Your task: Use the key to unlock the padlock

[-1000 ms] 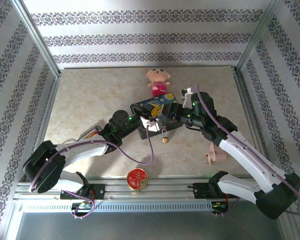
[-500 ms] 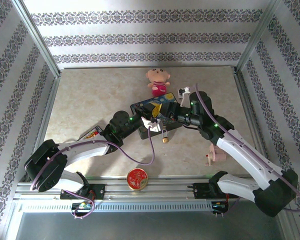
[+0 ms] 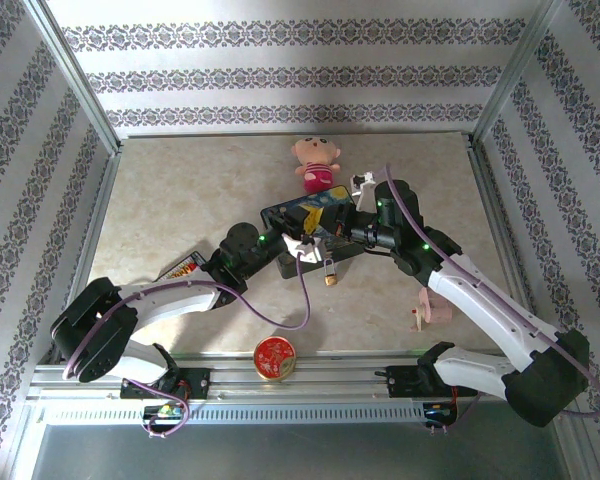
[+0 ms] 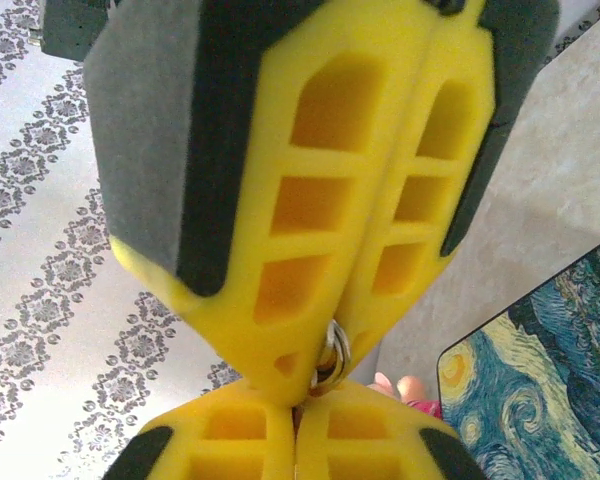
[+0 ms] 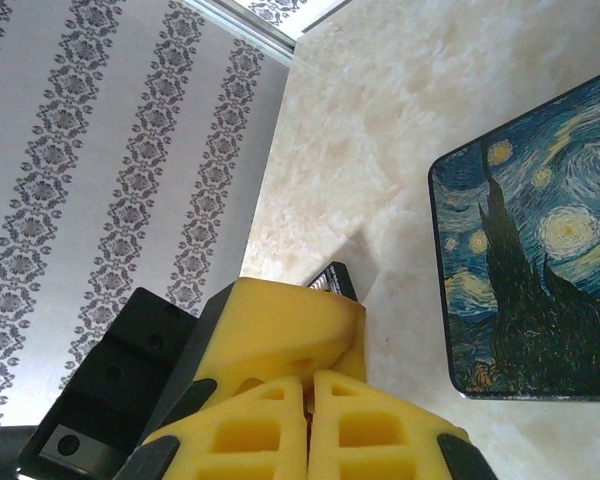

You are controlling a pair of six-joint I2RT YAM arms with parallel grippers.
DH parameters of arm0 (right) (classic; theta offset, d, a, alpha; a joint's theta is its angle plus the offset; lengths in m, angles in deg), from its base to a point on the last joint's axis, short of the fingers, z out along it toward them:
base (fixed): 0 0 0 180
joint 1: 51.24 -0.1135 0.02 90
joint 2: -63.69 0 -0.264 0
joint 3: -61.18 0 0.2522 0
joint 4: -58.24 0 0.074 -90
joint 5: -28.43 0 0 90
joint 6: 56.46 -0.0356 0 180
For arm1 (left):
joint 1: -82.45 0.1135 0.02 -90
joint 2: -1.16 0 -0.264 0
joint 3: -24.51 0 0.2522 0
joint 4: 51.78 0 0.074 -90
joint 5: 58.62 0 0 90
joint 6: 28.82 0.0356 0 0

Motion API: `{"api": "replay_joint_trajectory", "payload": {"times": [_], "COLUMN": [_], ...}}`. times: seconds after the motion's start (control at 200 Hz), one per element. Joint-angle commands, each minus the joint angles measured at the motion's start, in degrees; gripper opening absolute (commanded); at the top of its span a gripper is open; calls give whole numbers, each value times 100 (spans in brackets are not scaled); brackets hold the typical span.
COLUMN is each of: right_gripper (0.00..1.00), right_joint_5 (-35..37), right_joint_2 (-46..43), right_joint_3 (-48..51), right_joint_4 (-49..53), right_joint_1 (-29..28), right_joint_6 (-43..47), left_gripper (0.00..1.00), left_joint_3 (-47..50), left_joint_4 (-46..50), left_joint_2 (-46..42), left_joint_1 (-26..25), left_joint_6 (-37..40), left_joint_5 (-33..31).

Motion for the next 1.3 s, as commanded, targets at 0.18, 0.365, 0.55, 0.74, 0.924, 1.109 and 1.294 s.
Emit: {"api": "replay_joint_trajectory", "payload": {"times": [0.18,0.365,0.55,0.74,0.924,1.109,1.294], "right_gripper": [0,0,0,0,0,0,0], "right_joint_5": [318,9,-333,-751,-1341,-1485,-1373], "right_joint_2": [-603,-805,-913,-722,-241,35,173], "right_joint_3": [341,595,893,1410,1716,1815,1859], "right_joint_4": [-171,-430,-953,-2116,-3402,-4183,-4614], "right_joint_1": [417,717,760,769,745,735,734], "right_joint_6": [538,737,1140,1208,1110,981,700], "left_gripper": [91,99,99,99,99,91,77], "left_joint_3": [35,-230,-974,-1817,-1835,-1644,-1508], "left_joint_4": [1162,2327,3478,4365,3985,3125,3097], "left_joint_2": [-1062,-1699,-1800,-1112,-466,-320,-536], "left_joint_1": [14,257,1162,1988,2339,2335,2318], "left_joint_6": [-1657,-3486,-6698,-9277,-10679,-10753,-10442], "left_joint_5": [77,161,855,2615,3738,4293,4195]}}
